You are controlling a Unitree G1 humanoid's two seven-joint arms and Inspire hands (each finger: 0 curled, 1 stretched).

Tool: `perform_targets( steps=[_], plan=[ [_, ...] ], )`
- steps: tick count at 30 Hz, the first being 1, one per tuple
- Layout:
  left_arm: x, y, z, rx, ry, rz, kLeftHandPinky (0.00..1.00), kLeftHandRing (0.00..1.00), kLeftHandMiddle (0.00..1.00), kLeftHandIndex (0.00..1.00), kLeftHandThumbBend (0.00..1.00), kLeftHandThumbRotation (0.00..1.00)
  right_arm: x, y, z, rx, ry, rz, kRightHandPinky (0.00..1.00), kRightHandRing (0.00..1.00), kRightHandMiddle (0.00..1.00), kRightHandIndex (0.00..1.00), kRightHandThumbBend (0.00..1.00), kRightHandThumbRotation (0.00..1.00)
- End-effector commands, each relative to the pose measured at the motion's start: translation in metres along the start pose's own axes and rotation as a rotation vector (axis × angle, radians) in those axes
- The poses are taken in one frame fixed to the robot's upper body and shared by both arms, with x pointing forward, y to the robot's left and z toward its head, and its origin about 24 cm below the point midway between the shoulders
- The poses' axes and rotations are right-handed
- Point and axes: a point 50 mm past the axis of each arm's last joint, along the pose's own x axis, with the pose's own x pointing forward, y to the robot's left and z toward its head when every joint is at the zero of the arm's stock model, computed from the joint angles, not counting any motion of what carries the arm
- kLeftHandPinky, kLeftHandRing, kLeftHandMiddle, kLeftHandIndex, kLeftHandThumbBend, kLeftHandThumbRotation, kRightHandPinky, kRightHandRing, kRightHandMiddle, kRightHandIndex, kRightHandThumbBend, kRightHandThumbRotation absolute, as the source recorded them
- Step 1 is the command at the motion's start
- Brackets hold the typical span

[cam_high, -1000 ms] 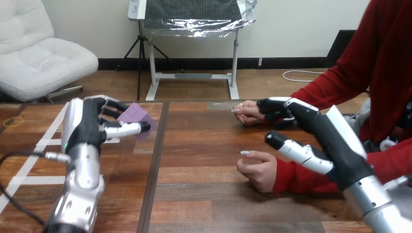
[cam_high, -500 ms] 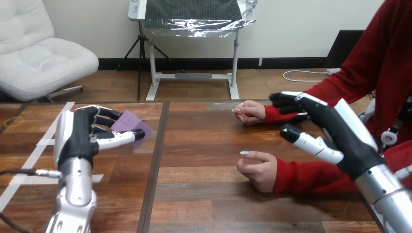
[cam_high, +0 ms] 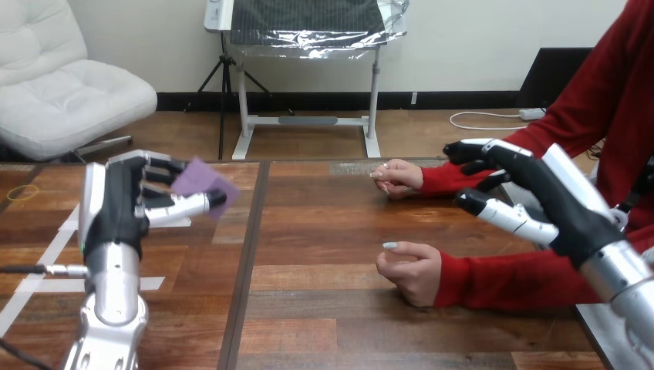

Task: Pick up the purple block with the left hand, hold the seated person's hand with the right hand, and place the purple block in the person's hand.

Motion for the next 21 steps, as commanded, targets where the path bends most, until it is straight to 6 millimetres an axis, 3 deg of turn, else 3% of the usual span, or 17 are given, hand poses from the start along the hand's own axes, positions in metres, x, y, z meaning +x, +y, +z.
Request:
perform_targets(
  steps=[1,21],
  plan=[
    [0.006,0.004,0.035,-0.053,-0.128,0.029,0.33,0.38,0.42,0.44,0.65,0.0,0.018,-0.027,0.011,-0.084,-0.065,-0.017,0.64,0.76,0.79,0.79,0.91,0.85],
    [0.002,0.003,0.035,-0.066,-0.117,0.028,0.34,0.39,0.42,0.45,0.63,0.0,0.023,-0.04,-0.006,-0.151,0.058,0.163,0.64,0.78,0.82,0.82,1.0,0.64]
  ],
)
